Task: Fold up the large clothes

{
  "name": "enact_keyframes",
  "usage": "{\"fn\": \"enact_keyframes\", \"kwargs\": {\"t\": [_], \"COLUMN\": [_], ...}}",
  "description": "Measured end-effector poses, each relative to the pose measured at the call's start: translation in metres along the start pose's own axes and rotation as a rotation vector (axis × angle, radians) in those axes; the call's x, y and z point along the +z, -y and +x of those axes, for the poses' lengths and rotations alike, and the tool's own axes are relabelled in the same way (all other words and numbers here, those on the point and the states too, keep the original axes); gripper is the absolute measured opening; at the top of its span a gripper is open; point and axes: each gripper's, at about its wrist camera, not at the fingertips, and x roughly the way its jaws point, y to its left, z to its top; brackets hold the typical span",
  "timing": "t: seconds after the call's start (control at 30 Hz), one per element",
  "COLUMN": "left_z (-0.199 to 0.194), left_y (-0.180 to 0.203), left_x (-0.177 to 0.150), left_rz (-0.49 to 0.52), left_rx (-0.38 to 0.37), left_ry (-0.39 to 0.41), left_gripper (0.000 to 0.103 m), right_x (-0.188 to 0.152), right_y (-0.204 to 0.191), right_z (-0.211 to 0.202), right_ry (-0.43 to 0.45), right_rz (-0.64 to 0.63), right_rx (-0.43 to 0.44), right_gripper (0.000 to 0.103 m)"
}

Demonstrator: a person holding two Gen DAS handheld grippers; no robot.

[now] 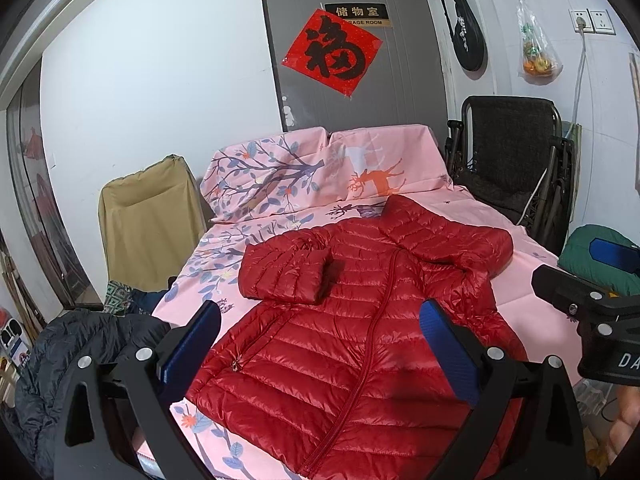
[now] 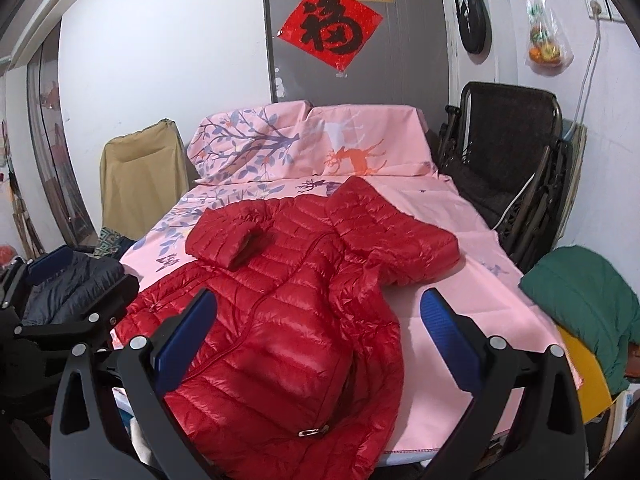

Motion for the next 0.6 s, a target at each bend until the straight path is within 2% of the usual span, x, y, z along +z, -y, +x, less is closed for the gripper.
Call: {"fn": "enact_keyframes", "kwargs": {"t": [0.6], "left_z": [0.0024], "left_y": [-0.0002], "left_x": [-0.002], "left_rz": [0.004], "left_rx": [0.0], "left_ry": [-0.007], "left_gripper": [0.1], "right_x": [0.0006], "right_y": [-0.0005], "right_z": [-0.0041], "right_ry": [0.002], "right_rz": [0.004], "right_rx": [-0.006], "right_gripper": [0.099]}}
